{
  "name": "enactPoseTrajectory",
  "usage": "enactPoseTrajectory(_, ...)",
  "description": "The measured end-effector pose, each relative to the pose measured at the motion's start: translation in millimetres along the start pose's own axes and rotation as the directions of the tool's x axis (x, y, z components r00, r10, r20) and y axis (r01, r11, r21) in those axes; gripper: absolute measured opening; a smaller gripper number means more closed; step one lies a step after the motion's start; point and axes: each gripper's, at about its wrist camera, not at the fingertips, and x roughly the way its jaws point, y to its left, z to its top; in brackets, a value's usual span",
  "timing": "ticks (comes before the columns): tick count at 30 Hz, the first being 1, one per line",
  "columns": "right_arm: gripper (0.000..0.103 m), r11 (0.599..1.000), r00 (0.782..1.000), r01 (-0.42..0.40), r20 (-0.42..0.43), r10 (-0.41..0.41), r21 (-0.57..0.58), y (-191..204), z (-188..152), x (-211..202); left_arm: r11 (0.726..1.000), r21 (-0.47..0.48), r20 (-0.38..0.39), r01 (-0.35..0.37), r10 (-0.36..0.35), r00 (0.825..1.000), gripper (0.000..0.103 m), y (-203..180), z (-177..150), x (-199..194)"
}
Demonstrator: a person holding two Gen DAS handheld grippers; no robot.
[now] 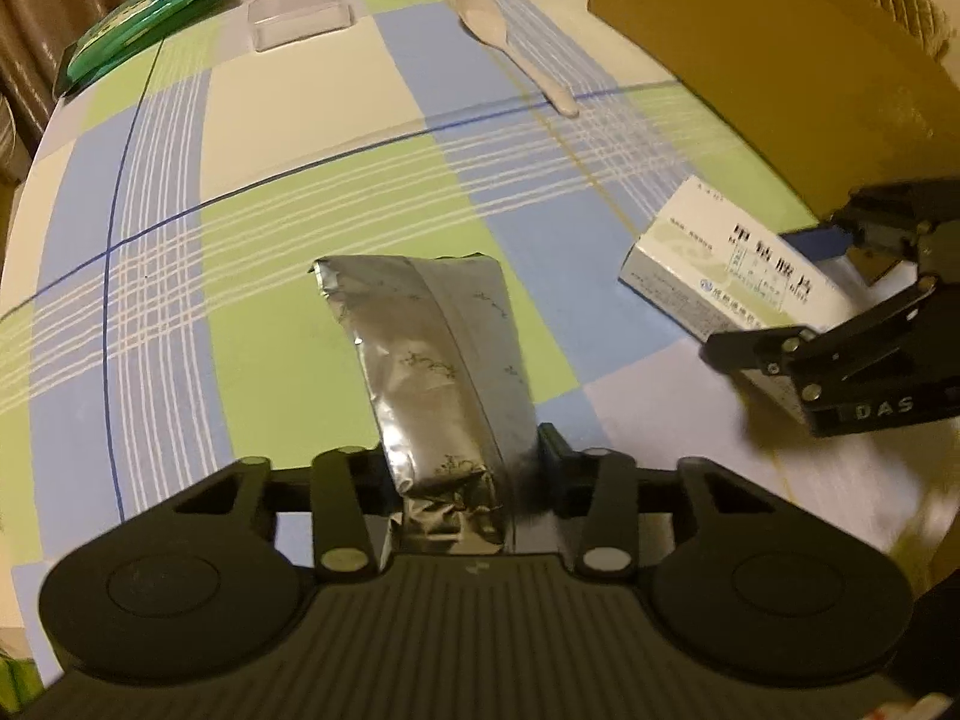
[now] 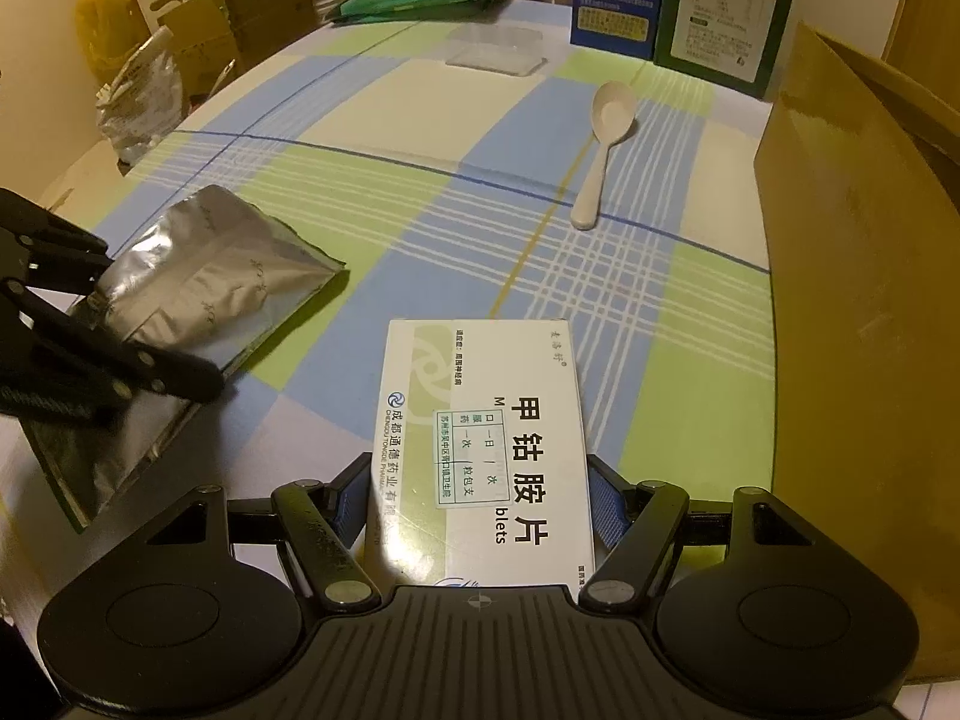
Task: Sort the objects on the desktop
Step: 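Carry the foil pouch with the left tool while the right tool carries the box to the cardboard box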
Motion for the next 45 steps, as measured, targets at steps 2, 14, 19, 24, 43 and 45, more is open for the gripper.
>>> enactPoseTrajectory(2,0.068,1.0,1.0,0.001,0.005,-0.001,0.002,0.2,0.2,-1.6,1.0,-0.023,0.006,0.015,-0.015,1.0,0.032,5.5,-0.9,-4.4)
enactPoseTrajectory(14,0.068,1.0,0.999,0.002,0.048,-0.003,0.03,-0.9,13.9,-20.8,0.998,-0.05,0.039,0.045,-0.043,0.998,0.031,10.2,-1.0,-19.4)
enactPoseTrajectory(19,0.068,0.999,0.998,0.003,0.063,-0.005,0.037,0.0,18.7,-31.7,0.998,-0.044,0.036,0.038,-0.037,0.999,0.031,6.1,-5.7,-24.8)
enactPoseTrajectory(24,0.068,0.999,0.996,0.0,0.092,-0.003,0.038,5.8,21.9,-50.5,0.999,-0.044,0.037,0.031,-0.029,0.999,0.031,-1.5,-4.1,-30.7)
enactPoseTrajectory(43,0.068,0.998,0.977,0.021,0.209,-0.031,0.051,12.9,17.4,-129.5,0.999,-0.045,0.143,-0.014,0.02,0.99,0.031,-46.5,0.4,-103.6)
enactPoseTrajectory(45,0.068,0.998,0.974,0.026,0.221,-0.038,0.057,10.4,15.4,-139.1,0.999,-0.038,0.154,-0.01,0.016,0.988,0.031,-52.6,2.9,-110.1)
